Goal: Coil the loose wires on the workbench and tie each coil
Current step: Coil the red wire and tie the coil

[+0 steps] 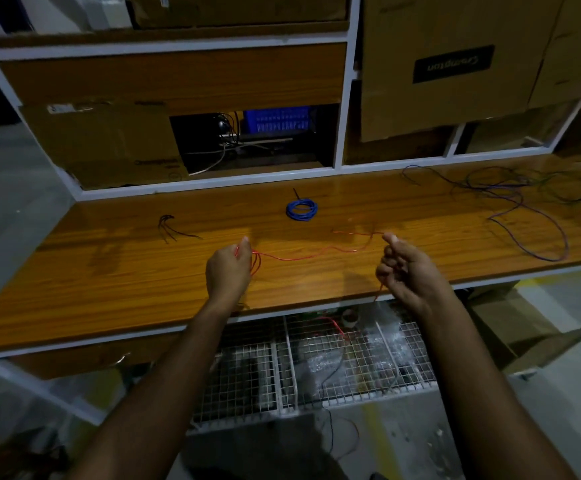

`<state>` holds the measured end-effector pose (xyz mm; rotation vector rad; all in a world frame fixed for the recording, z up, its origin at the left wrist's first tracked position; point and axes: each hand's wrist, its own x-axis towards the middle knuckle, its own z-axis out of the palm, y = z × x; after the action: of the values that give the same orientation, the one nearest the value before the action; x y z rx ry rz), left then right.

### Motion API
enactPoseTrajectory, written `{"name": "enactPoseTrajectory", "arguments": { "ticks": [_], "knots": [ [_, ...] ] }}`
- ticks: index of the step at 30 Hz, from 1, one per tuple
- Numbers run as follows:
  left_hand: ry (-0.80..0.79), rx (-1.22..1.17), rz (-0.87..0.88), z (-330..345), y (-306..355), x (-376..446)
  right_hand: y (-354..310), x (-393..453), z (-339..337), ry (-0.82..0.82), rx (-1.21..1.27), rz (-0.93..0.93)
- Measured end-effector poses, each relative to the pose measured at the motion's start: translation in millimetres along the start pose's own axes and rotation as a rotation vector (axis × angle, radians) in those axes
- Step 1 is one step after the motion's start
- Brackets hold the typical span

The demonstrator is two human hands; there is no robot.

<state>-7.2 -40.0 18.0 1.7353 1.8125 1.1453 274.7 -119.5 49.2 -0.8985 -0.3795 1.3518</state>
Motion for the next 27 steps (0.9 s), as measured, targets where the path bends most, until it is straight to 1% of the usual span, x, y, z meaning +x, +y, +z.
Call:
{"name": "enactPoseTrajectory", "arguments": {
  "ticks": [2, 4, 5, 6, 7, 8, 10, 11, 12, 13, 16, 18, 19, 20, 21, 22, 23, 25, 27],
  "knots": [
    [0.028, -0.019, 0.006, -4, 2, 2, 1, 7, -9, 0.229, -0.266, -0.092],
    [0.047, -0.057, 0.025, -5, 1, 5, 5, 9, -20, 0.480, -0.632, -0.268],
    [0.054, -0.080, 0.030, -6, 0, 7, 7, 10, -26, 0.554, -0.788, -0.361],
    [0.060, -0.098, 0.036, -7, 1, 7, 10, 13, -32, 0.574, -0.919, -0.439],
    [0.065, -0.107, 0.045, -8, 2, 8, 13, 14, -37, 0.560, -1.045, -0.496],
    [0.072, -0.116, 0.055, -8, 4, 8, 16, 17, -43, 0.538, -1.184, -0.517],
    [0.083, -0.138, 0.067, -9, 10, 9, 21, 21, -51, 0.474, -1.443, -0.446],
    [0.086, -0.148, 0.067, -8, 14, 9, 24, 22, -52, 0.415, -1.495, -0.374],
    [0.086, -0.158, 0.071, -7, 18, 9, 26, 21, -49, 0.338, -1.478, -0.273],
    [0.084, -0.166, 0.078, -4, 20, 10, 27, 17, -43, 0.249, -1.375, -0.145],
    [0.068, -0.162, 0.098, 5, 27, 7, 28, 10, -28, -0.020, -0.813, 0.314],
    [0.053, -0.152, 0.103, 14, 31, 4, 25, 9, -26, -0.274, -0.475, 0.485],
    [0.043, -0.141, 0.102, 18, 32, 3, 24, 9, -25, -0.413, -0.331, 0.514],
    [0.034, -0.125, 0.100, 22, 33, 2, 23, 9, -25, -0.533, -0.215, 0.505],
    [0.030, -0.101, 0.102, 27, 33, 2, 21, 8, -23, -0.631, -0.129, 0.469],
    [0.030, -0.076, 0.105, 30, 34, 1, 18, 7, -22, -0.695, -0.065, 0.415],
    [0.033, -0.054, 0.105, 33, 33, 0, 14, 5, -21, -0.736, -0.007, 0.351],
    [0.047, -0.030, 0.090, 37, 32, -1, -1, 5, -22, -0.765, 0.097, 0.207],
    [0.063, -0.021, 0.055, 38, 31, -1, -20, 11, -31, -0.762, 0.225, 0.167]
  ]
}}
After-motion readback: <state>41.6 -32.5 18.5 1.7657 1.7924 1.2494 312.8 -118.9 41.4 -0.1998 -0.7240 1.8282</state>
